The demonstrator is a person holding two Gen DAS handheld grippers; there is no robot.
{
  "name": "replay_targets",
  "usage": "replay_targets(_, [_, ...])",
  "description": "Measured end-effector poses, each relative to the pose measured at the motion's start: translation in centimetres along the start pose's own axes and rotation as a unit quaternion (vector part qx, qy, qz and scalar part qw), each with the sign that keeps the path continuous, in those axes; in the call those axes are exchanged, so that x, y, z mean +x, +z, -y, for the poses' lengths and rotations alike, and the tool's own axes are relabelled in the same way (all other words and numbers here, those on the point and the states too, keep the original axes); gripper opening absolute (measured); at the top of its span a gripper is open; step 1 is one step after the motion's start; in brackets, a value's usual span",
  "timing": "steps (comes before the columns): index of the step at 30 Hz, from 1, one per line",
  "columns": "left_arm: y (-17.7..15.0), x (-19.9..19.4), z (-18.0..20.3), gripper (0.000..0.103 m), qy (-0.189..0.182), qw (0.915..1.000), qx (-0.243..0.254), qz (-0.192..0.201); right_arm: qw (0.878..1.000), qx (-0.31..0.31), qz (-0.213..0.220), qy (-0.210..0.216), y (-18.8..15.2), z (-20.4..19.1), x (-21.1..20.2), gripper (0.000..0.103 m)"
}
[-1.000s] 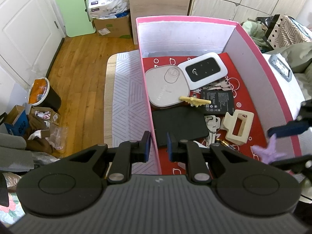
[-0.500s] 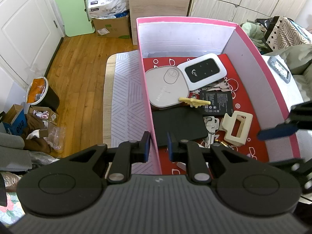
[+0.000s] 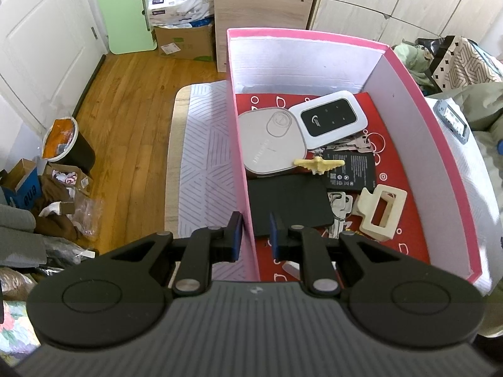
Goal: Organize rigid objects
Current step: 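Move the right gripper to the grey router and grasp it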
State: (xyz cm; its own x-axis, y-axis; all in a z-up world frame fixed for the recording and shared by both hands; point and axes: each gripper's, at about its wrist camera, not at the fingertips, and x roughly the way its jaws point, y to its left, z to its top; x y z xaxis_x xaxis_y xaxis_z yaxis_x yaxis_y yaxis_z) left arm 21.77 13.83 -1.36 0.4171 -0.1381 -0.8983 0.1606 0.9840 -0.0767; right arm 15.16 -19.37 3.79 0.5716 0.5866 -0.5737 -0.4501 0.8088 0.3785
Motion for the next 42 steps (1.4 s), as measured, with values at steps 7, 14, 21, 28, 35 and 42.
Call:
replay_targets(7, [0.1, 0.1, 0.2, 0.019, 0.003, 1.0000, -0.007, 0.000, 0.993, 0.045, 0.018, -0.107, -1.9, 4.9, -2.4, 0.062])
replay_targets(14, [0.1, 0.2, 0.4, 0.019, 0.008, 0.9999, -0.009, -0.001, 0.982, 0.010, -0.005, -0.188, -3.4, 7.6, -1.4, 0.063])
replay_targets(21, [0.0, 0.2, 0.3, 0.019, 0.006, 0.9999, -0.012, 0.002, 0.964, -0.052, -0.017, -0.260, -3.3, 12.1, 1.4, 0.068])
replay_targets(28, [-0.1, 0.1, 0.2, 0.019, 0.006, 0.9999, -0.010, 0.002, 0.970, -0.043, -0.001, -0.239, -2.7, 16.3, 3.1, 0.073])
replay_targets(35, [-0.1, 0.1, 0.3, 0.019, 0.005, 0.9999, -0.011, 0.002, 0.968, -0.073, -0.049, -0.235, -1.2, 18.1, 5.3, 0.075])
replay_targets(42, [-0.1, 0.1, 0.2, 0.019, 0.001, 0.9999, -0.012, 0.003, 0.973, 0.010, -0.062, -0.221, -0.9, 20.4, 6.5, 0.076])
